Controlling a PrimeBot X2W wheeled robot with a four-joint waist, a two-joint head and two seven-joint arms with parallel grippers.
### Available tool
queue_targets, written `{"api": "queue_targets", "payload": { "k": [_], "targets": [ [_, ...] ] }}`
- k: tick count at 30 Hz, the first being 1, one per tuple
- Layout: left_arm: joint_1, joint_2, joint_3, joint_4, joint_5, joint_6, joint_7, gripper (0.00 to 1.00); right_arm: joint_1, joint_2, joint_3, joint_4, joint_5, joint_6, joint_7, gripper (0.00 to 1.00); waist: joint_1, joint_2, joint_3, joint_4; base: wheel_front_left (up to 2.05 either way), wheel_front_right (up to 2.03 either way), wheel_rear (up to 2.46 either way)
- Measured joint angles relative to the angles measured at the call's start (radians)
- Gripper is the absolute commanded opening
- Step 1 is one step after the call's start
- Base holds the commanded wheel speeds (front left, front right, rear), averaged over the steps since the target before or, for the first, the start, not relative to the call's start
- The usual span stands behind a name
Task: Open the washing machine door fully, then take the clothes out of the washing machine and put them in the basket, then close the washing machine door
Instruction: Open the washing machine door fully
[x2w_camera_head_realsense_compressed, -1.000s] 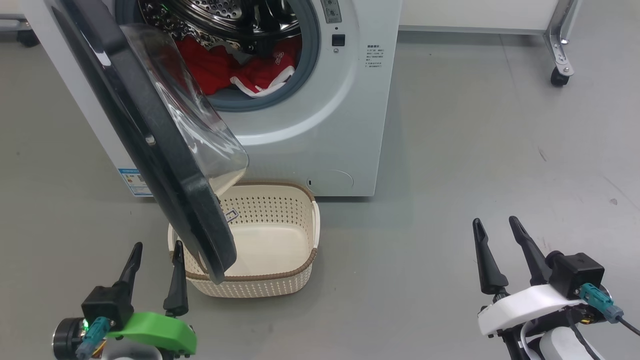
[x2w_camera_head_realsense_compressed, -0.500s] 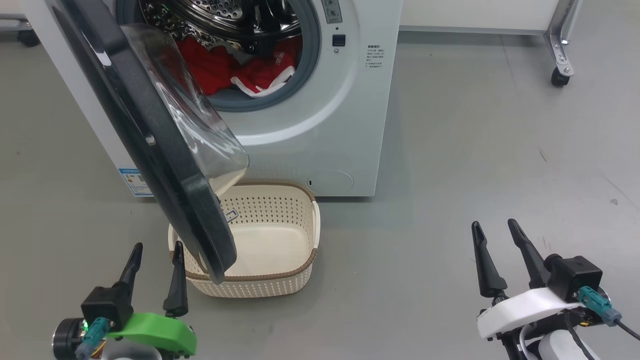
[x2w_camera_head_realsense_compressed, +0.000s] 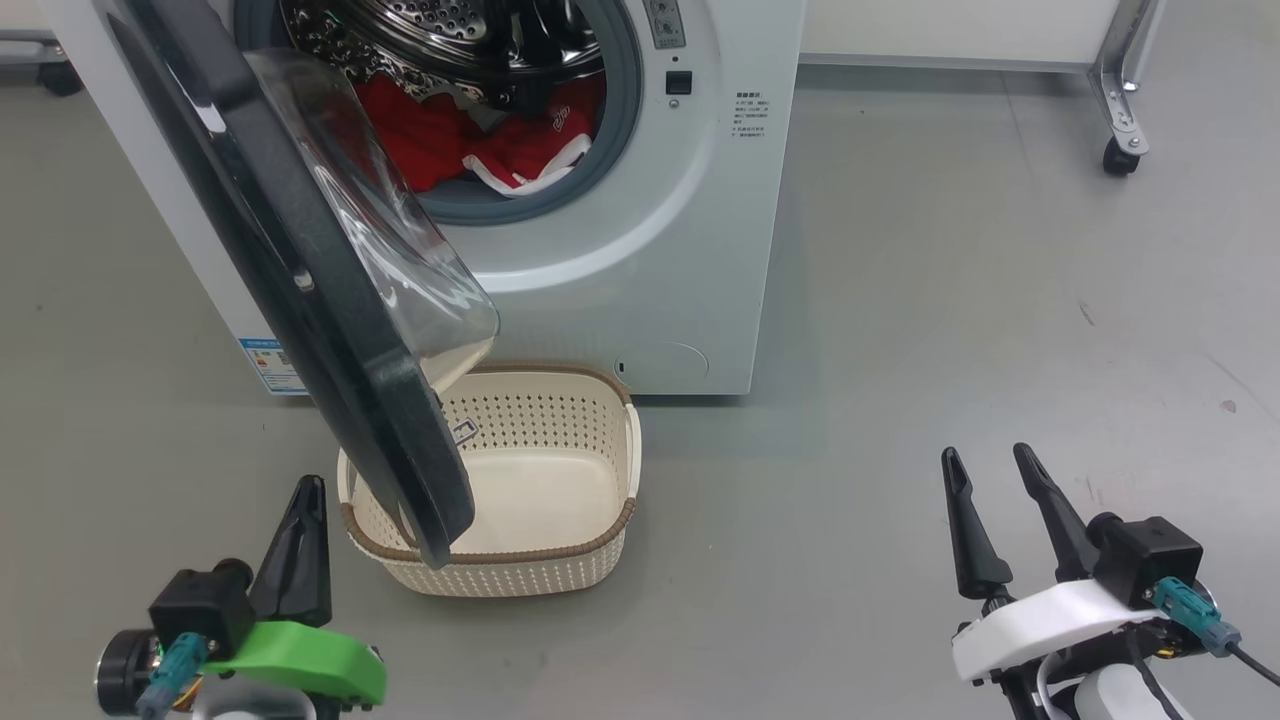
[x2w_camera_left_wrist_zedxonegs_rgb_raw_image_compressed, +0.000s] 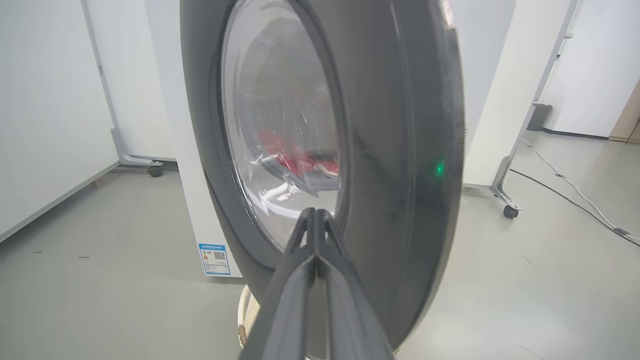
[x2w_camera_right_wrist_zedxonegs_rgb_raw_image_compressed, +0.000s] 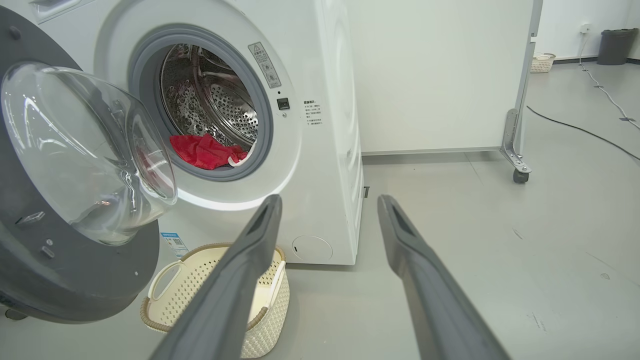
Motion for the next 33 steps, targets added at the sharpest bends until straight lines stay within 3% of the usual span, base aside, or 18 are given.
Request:
{"api": "queue_targets", "payload": {
  "k": [7,21,33],
  "targets": [
    [-0.016,0.002,0.062,-0.085,-0.002,0.000,0.000,0.00,0.001,0.007,-0.013,0.006,-0.007,0.009,0.000,1.00,0.0000,0.0000,-0.005,0.000,0.00,0.00,0.00],
    [-0.290,0.076,0.109,-0.338,0.046,-0.008,-0.006,0.00,0.003,0.027,-0.024,0.022,-0.025,0.027,0.000,1.00,0.0000,-0.0001,-0.022,-0.004,0.00,0.00,0.00],
    [-0.353,0.064,-0.019,-0.379,0.053,-0.052,0.069,0.00,0.003,0.040,-0.032,0.032,-0.042,0.036,0.000,1.00,0.0000,0.0000,-0.030,-0.023,0.00,0.00,0.00]
  ]
}}
